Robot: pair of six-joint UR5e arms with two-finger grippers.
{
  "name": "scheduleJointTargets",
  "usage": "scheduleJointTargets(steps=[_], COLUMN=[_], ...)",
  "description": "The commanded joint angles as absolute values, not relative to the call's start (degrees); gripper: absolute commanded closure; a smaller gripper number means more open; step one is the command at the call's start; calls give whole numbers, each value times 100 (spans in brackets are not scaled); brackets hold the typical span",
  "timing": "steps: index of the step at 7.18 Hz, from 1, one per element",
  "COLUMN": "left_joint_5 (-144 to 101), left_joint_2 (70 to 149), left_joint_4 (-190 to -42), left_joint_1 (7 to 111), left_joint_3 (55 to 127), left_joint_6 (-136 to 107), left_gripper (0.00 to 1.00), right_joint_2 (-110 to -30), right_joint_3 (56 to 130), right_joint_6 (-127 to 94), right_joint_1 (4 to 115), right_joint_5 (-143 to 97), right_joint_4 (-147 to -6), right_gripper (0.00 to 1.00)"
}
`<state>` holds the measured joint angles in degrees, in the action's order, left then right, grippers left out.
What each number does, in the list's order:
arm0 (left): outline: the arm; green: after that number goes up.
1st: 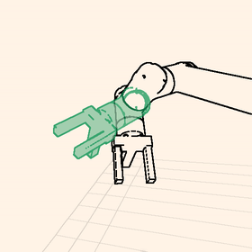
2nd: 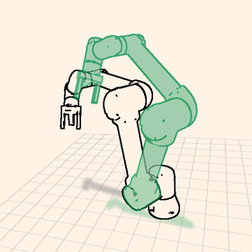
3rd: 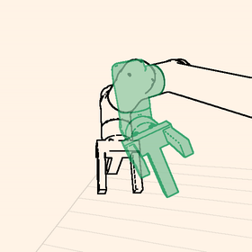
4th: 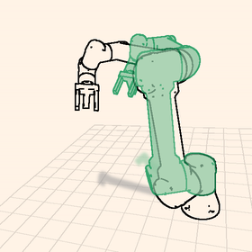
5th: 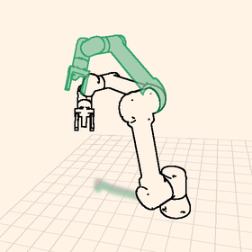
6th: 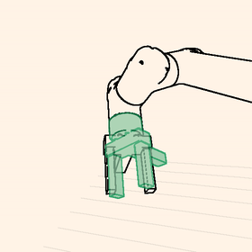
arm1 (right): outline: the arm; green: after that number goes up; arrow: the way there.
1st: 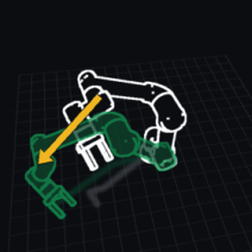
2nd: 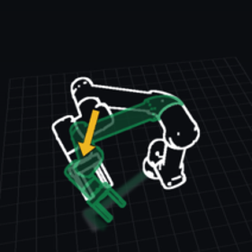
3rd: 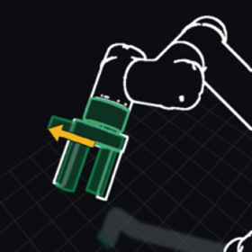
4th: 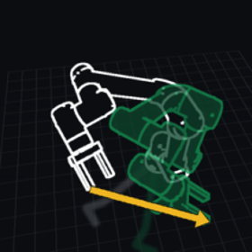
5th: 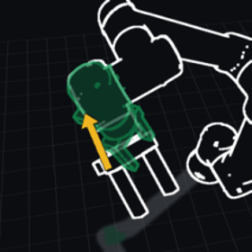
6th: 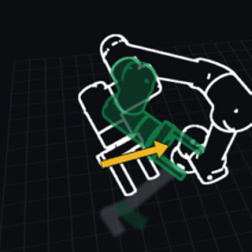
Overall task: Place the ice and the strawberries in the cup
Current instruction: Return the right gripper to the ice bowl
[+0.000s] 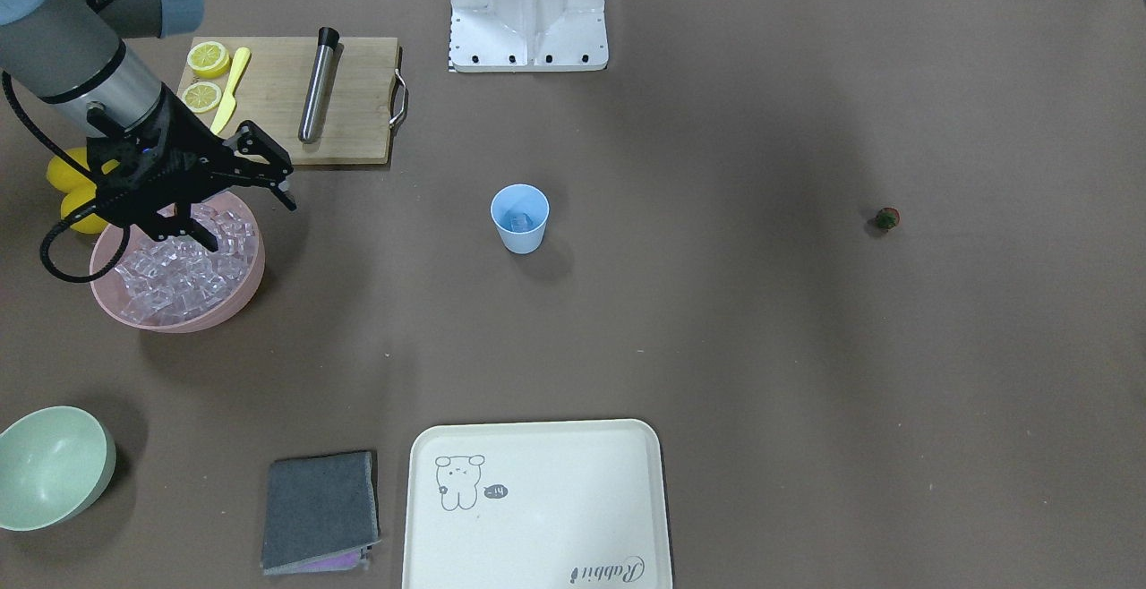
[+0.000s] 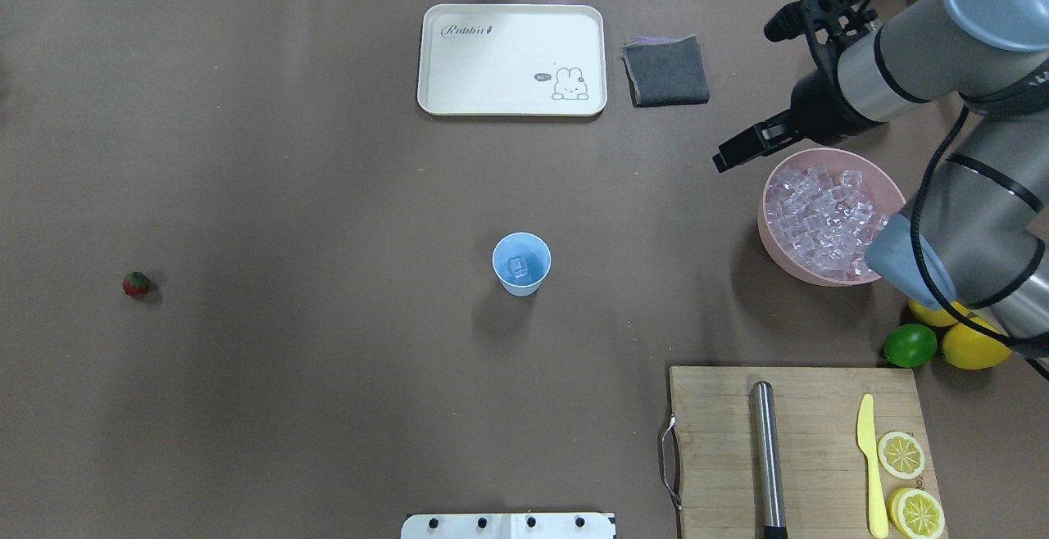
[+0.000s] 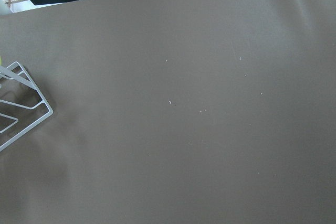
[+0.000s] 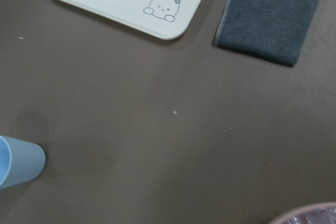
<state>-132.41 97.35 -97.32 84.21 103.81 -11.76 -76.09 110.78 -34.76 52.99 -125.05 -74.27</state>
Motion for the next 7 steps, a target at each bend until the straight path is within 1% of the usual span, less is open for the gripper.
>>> scheduleJointTargets(steps=[1,3,4,5,7], left_joint_5=[-13219,-13236,-13236,-13228,-13210], left_joint_2=[9747,9730,9721,9651,9650], left_joint_4=[-9773,-9853,-9853,-9861,-9931], left_joint_1=[8420,8402,8402,8315,8253], left_joint_3=[10415,10432,10450,10502,10494], left_joint_6=[-1169,-1178,-1178,-1178,-1204], left_gripper=[2,2,2,2,2], right_joint_2=[-8295,-8542,-8613,-8648,-8666], right_joint_3=[11390,11338,11286,11155,10996], right_joint_6=[-3480,-3480,-3480,-3480,-3480], right_joint_1=[5431,5414,5405,5388,5231], right_joint_5=[-12296,-11780,-11682,-11498,-11155], right_joint_4=[-7427,-7435,-7436,-7453,-7479], right_gripper=[0,0,2,5,5])
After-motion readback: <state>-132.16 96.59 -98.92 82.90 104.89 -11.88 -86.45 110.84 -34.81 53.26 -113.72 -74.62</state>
